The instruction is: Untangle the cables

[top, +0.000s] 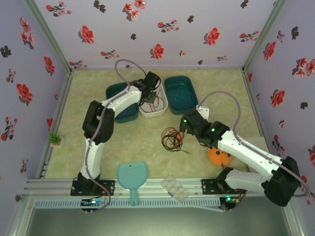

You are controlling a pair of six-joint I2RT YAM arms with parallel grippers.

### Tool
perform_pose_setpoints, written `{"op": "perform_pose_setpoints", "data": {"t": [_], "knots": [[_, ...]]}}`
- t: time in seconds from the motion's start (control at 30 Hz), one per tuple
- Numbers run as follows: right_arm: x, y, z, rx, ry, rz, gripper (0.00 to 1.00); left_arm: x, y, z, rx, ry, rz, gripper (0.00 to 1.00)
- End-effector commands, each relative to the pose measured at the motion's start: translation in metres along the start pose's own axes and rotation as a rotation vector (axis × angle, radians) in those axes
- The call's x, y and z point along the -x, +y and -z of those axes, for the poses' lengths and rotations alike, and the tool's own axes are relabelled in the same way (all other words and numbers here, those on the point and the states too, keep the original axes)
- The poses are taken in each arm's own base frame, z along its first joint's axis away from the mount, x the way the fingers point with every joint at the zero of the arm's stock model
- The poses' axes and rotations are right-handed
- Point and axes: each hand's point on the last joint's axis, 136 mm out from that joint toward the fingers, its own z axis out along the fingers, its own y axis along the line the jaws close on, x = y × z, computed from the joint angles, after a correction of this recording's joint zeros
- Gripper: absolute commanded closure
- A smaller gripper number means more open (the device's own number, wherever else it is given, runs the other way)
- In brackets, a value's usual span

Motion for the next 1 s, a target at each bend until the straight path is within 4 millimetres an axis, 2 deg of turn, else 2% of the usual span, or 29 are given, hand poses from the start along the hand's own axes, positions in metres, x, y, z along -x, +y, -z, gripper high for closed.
{"op": "perform_pose_setpoints", "data": {"t": [0.0,0.33,0.37,0.43,0.57,0.77,0.97], "knots": [[0.0,0.0,0.002,-0.004,0.026,0.029,0.01,-0.01,0.003,-0.009,-0.019,0.106,-0.076,1.0],[-0.002,0.008,-0.001,0.015,0.045,0.041,0.01,0.009,0.007,-0.03,0.0,0.136,-0.12,0.98],[-0.002,0.009,-0.002,0.018,0.049,0.043,0.01,0.013,0.007,-0.031,0.004,0.127,-0.116,0.93],[-0.004,0.011,-0.003,0.027,0.057,0.048,0.01,0.019,0.008,-0.029,0.005,0.111,-0.107,0.76],[-0.005,0.016,-0.003,0.047,0.069,0.056,0.01,0.034,0.009,-0.013,-0.002,0.065,-0.092,0.5],[-0.005,0.023,-0.002,0.08,0.075,0.064,0.04,0.056,0.015,0.019,-0.012,-0.011,-0.07,0.37],[-0.005,0.025,-0.003,0.08,0.081,0.067,0.07,0.057,0.017,0.038,-0.028,-0.031,-0.069,0.29]]}}
